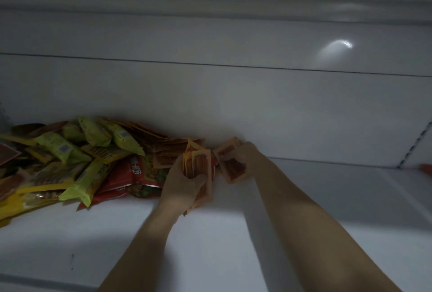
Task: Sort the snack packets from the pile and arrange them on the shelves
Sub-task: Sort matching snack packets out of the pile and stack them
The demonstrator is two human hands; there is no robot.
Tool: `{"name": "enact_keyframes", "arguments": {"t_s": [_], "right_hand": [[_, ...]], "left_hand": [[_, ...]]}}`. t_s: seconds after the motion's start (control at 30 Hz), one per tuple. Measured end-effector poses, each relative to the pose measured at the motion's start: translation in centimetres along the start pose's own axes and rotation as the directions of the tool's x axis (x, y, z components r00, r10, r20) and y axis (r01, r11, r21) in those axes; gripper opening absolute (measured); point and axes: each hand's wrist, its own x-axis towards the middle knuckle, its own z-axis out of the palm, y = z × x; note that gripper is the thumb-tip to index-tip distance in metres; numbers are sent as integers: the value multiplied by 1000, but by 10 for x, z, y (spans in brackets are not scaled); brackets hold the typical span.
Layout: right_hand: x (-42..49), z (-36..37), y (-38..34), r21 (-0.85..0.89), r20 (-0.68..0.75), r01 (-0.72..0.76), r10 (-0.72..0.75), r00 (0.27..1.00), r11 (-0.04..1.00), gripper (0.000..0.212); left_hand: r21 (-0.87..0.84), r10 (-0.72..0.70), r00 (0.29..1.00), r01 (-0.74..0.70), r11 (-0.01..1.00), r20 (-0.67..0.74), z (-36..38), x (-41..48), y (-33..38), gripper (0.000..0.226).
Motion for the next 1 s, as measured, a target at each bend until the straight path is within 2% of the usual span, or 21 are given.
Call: {"name": "enact_keyframes", "arguments": {"t_s": [0.07, 0.2, 0.33, 0.37, 0.4, 0.43, 0.47, 0.5, 0.53, 0.6, 0.63, 0.83, 0.9, 0.93, 1.0], "right_hand": [[2, -1, -1, 3, 49, -8, 8, 999, 1000, 64], [1, -2, -6, 90, 82, -87, 80, 993, 992, 51], [1, 2, -9, 74, 84, -70, 64, 994, 995, 57], [8, 1, -5, 17, 107, -51, 49, 993, 999, 69], [31, -1, 9, -25, 111, -55, 58, 992, 998, 91], [54, -4, 23, -13, 114, -77, 78, 990, 997, 115], [69, -6, 33, 19, 103, -101, 98, 990, 995, 126], [67, -9, 36, 64, 95, -122, 116, 989, 990, 121], [54, -12, 34, 114, 87, -134, 124, 988, 984, 106], [11, -20, 20, 157, 25, -132, 130, 991, 979, 61], [0, -27, 20, 161, -22, -125, 130, 991, 979, 47], [-58, -94, 37, 129, -110, -119, 133, 985, 984, 38], [-83, -116, 47, 49, -117, -130, 135, 984, 990, 27], [-97, -126, 52, -55, -109, -148, 141, 984, 987, 22], [-123, -146, 59, -414, -116, -181, 145, 983, 892, 21]], "left_hand": [[7, 4, 1000, -4, 1000, 13, 0, 0, 1, 38], [15, 4, 1000, -5, 1000, 24, 1, 1, 2, 40], [34, 13, 1000, -14, 999, 26, 0, 1, 1, 40], [48, 14, 999, -15, 999, 29, 0, 2, 1, 39], [60, 17, 999, -19, 998, 32, 1, 2, 1, 39], [63, 17, 999, -20, 998, 34, 1, 2, 1, 38], [58, 12, 999, -14, 998, 37, 1, 2, 1, 38], [51, 7, 999, -9, 999, 39, 1, 2, 1, 38], [47, 3, 999, -5, 999, 38, 0, 1, 1, 38], [51, 3, 999, -5, 999, 33, 0, 1, 1, 40], [55, 7, 999, -9, 998, 34, -1, 1, 1, 41], [7, 29, 999, -29, 1000, 37, 8, -9, 3, 37], [-25, 25, 996, -23, 999, 82, 18, -14, 5, 37], [-28, 25, 994, -22, 999, 104, 23, -16, 6, 37], [-18, 32, 990, -30, 999, 138, 36, -19, 10, 34]]}}
